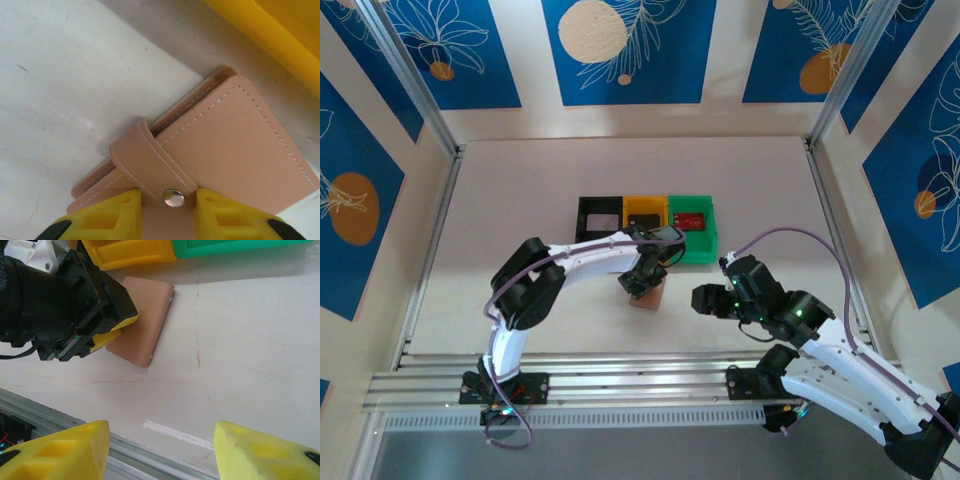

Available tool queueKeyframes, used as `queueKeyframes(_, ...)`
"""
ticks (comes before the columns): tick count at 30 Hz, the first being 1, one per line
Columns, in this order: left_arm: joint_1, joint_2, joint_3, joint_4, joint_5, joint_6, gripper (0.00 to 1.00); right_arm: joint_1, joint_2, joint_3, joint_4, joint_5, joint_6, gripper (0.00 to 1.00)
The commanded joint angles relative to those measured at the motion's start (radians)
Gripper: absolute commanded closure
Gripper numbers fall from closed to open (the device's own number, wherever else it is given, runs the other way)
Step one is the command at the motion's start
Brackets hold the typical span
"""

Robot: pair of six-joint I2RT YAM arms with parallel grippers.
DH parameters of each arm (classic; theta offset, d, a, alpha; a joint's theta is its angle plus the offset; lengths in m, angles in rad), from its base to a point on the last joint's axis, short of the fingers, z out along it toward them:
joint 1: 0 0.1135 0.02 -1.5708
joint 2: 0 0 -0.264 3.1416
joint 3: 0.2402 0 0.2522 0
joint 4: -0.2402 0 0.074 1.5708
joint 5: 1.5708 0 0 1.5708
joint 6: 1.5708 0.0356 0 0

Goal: Take the credit cards out of the card holder

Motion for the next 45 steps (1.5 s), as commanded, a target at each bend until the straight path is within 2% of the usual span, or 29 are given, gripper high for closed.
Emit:
queueKeyframes(1,0.010,0.022,-0.058,-0.085,0.051,-0.232,0.75,0.008,-0.014,-0.006,-0.010,-0.019,0.013,0.43)
queueKeyframes(10,0.007,-0.052,-0.156,-0.037,0.074,-0.228,1.00,0.014,-0.012,-0.029,0.023,-0.062,0.036,0.43)
queueKeyframes(19,0.001,-0.159,-0.252,0.020,0.092,-0.182,1.00,0.041,0.036,-0.088,0.143,-0.142,0.110,0.43)
queueKeyframes(32,0.002,-0.331,-0.486,0.421,0.158,-0.025,1.00,0.108,0.173,-0.088,0.269,-0.163,0.154,0.43)
queueKeyframes(45,0.001,-0.463,-0.600,0.570,0.182,0.050,1.00,0.131,0.206,-0.088,0.298,-0.157,0.170,0.44)
